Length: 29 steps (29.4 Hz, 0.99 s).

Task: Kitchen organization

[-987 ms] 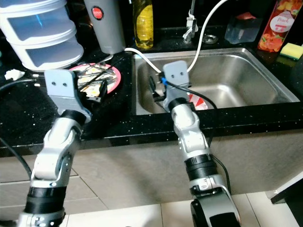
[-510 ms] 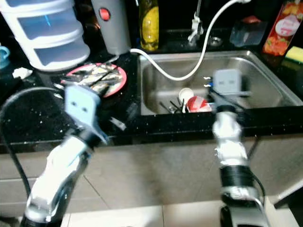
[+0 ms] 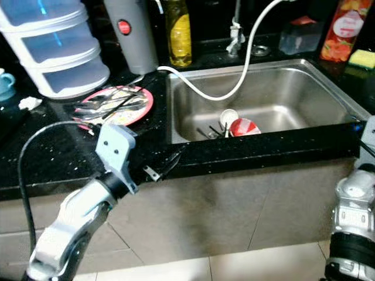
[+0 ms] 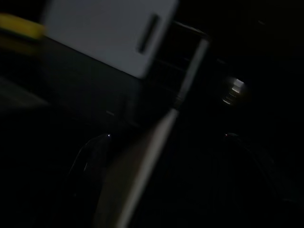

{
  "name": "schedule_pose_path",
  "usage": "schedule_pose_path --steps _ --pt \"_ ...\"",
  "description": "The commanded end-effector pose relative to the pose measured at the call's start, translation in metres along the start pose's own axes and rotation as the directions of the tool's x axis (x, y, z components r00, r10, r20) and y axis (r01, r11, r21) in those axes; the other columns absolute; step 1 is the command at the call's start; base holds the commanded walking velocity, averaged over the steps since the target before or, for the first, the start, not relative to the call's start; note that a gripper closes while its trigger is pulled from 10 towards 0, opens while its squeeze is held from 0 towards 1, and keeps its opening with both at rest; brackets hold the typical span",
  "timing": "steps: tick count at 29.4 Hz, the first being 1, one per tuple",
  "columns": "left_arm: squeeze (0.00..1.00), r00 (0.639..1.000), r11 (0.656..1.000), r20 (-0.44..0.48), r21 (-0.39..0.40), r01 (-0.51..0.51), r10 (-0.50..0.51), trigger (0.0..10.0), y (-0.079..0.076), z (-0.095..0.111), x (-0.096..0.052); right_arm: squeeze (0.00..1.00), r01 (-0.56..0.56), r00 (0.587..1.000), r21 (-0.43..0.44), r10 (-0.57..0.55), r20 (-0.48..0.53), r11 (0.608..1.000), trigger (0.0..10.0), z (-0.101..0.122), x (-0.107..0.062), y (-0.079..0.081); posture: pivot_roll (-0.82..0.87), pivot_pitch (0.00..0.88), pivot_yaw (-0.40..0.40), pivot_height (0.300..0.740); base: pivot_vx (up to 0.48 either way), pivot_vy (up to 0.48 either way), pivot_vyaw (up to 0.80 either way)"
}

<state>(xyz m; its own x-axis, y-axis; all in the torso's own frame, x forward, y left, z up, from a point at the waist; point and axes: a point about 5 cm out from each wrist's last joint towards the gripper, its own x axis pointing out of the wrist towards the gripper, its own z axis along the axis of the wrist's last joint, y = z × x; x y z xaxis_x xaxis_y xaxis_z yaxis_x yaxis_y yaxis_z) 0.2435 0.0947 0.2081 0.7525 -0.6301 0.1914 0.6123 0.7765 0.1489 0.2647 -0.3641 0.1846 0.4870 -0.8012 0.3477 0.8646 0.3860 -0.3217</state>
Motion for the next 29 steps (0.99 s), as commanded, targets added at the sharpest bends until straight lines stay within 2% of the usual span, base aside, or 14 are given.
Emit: schedule_pose_path --steps 1,3,5,7,10,12,19,21,23,25,26,27,28,29 --pt "0.00 1.000 0.999 -0.016 -0.029 -0.014 0.013 10.0 0.005 -0.003 -0.001 0.00 0.028 0.999 -0.031 -0.029 -0.026 0.999 10.0 -0.007 0.001 -0.004 0.03 0.000 0.097 0.740 0.000 0.000 0.00" --pt "0.00 1.000 0.999 -0.006 -0.053 -0.007 0.006 10.0 0.005 0.000 0.000 0.00 0.062 0.997 -0.059 -0.065 -0.044 0.996 10.0 -0.013 0.002 -0.011 0.02 0.000 0.101 0.740 0.000 0.000 0.00" --pt "0.00 1.000 0.997 0.009 -0.082 -0.002 0.002 10.0 0.006 0.003 0.002 0.00 0.110 0.984 -0.090 -0.121 -0.130 0.990 10.0 -0.033 0.003 -0.025 0.02 0.000 0.097 0.740 0.000 0.000 0.00" --pt "0.00 1.000 0.996 0.012 -0.087 -0.002 0.003 10.0 0.007 0.003 0.002 0.00 0.124 0.973 -0.105 -0.141 -0.183 0.987 10.0 -0.045 0.001 -0.030 0.02 0.000 0.096 0.740 0.000 0.000 0.00" --pt "0.00 1.000 0.996 0.013 -0.091 -0.002 0.003 10.0 0.008 0.003 0.002 0.00 0.129 0.963 -0.127 -0.155 -0.219 0.983 10.0 -0.056 -0.003 -0.033 0.02 0.000 0.091 0.740 0.000 0.000 0.00" --pt "0.00 1.000 0.996 0.012 -0.094 0.001 0.000 10.0 0.007 0.002 0.002 0.00 0.132 0.943 -0.177 -0.179 -0.281 0.975 10.0 -0.075 -0.011 -0.037 0.02 0.000 0.082 0.740 0.000 0.000 0.00" --pt "0.00 1.000 0.995 0.009 -0.101 -0.003 0.003 10.0 0.005 0.001 0.003 0.00 0.126 0.921 -0.244 -0.205 -0.332 0.961 10.0 -0.096 -0.020 -0.045 0.02 0.000 0.075 0.740 0.000 0.000 0.00" --pt "0.00 1.000 0.994 0.003 -0.107 -0.008 0.009 10.0 0.006 0.000 0.002 0.00 0.046 0.895 -0.270 -0.159 -0.417 0.962 10.0 -0.118 -0.033 -0.043 0.03 0.000 0.063 0.740 0.000 0.000 0.00" --pt "0.00 1.000 0.994 -0.003 -0.110 -0.014 0.014 10.0 0.006 -0.001 0.001 0.00 -0.109 0.848 -0.237 -0.034 -0.530 0.965 10.0 -0.138 -0.051 -0.031 0.03 0.000 0.058 0.740 0.000 0.000 0.00" --pt "0.00 1.000 0.994 -0.004 -0.111 -0.016 0.015 10.0 0.006 -0.001 0.001 0.00 -0.143 0.834 -0.224 -0.005 -0.552 0.964 10.0 -0.142 -0.055 -0.028 0.03 0.000 0.058 0.740 0.000 0.000 0.00" --pt "0.00 1.000 0.993 -0.010 -0.113 -0.017 0.016 10.0 0.006 -0.003 0.000 0.00 -0.226 0.808 -0.211 0.062 -0.586 0.951 10.0 -0.149 -0.067 -0.020 0.03 0.000 0.053 0.740 0.000 0.000 0.00" --pt "0.00 1.000 0.993 -0.010 -0.113 -0.017 0.016 10.0 0.006 -0.003 0.000 0.00 -0.226 0.808 -0.211 0.062 -0.586 0.951 10.0 -0.149 -0.067 -0.020 0.03 0.000 0.053 0.740 0.000 0.000 0.00" --pt "0.00 1.000 0.993 -0.024 -0.118 -0.022 0.019 10.0 0.006 -0.006 -0.003 0.00 -0.352 0.765 -0.194 0.162 -0.623 0.916 10.0 -0.159 -0.086 -0.009 0.04 0.000 0.040 0.740 0.000 0.000 0.00" --pt "0.00 1.000 0.993 -0.024 -0.118 -0.022 0.019 10.0 0.006 -0.006 -0.003 0.00 -0.352 0.765 -0.194 0.162 -0.623 0.916 10.0 -0.159 -0.086 -0.009 0.04 0.000 0.040 0.740 0.000 0.000 0.00"
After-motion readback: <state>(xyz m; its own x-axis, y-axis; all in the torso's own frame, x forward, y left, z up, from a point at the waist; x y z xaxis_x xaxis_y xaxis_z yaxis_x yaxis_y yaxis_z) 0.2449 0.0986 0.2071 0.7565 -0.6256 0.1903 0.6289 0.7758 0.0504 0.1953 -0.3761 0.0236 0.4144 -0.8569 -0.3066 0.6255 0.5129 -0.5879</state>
